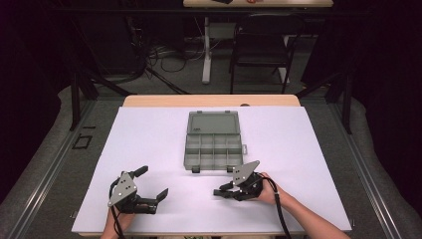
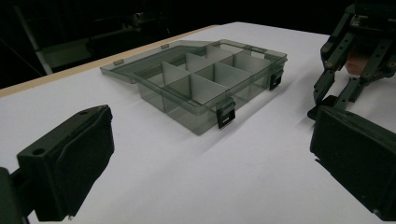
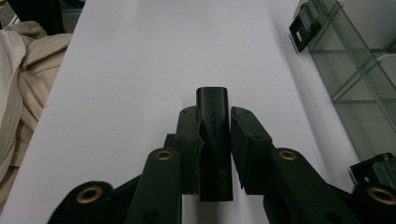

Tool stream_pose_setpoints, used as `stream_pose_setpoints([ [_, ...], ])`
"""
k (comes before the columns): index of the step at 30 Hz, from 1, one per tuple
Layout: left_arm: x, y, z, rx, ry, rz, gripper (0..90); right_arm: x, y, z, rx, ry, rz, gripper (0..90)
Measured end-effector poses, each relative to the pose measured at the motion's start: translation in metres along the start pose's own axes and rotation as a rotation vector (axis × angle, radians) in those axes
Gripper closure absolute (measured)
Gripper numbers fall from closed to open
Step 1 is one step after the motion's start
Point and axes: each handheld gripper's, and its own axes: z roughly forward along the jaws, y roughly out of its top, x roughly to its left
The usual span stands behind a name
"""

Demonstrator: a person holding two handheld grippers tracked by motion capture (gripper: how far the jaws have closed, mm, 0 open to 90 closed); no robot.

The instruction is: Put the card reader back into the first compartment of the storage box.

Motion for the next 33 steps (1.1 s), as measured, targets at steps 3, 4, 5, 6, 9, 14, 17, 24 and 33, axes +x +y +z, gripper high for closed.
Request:
stream_pose_setpoints([
  [3,0.000,0.000,0.000,0.001,-0.001,0.000,0.0,0.000,0.001,-0.002,-0.006,-0.006,-0.001,73.9],
  [4,0.000,0.000,0.000,0.001,-0.001,0.000,0.0,0.001,0.001,-0.002,-0.004,-0.006,-0.001,73.9],
  [5,0.000,0.000,0.000,0.000,-0.001,0.000,0.0,0.001,0.001,-0.003,-0.006,-0.009,-0.001,73.9],
  [6,0.000,0.000,0.000,0.000,-0.001,0.000,0.0,0.001,0.001,-0.003,-0.006,-0.009,-0.001,73.9],
  [9,0.000,0.000,0.000,0.000,0.000,0.000,0.0,0.000,0.001,-0.005,-0.011,-0.013,-0.005,73.9],
  [14,0.000,0.000,0.000,0.001,0.000,0.000,0.0,0.000,0.002,-0.007,-0.019,-0.019,-0.005,73.9],
  [17,0.000,0.000,0.000,0.000,0.001,0.001,0.0,0.000,0.004,-0.010,-0.026,-0.028,-0.005,73.9],
  [24,0.000,0.000,0.000,0.001,0.001,0.001,0.0,0.000,0.006,-0.017,-0.041,-0.039,-0.008,73.9],
  [33,0.000,0.000,0.000,0.002,0.000,0.000,0.0,-0.001,0.007,-0.023,-0.055,-0.061,-0.006,73.9],
])
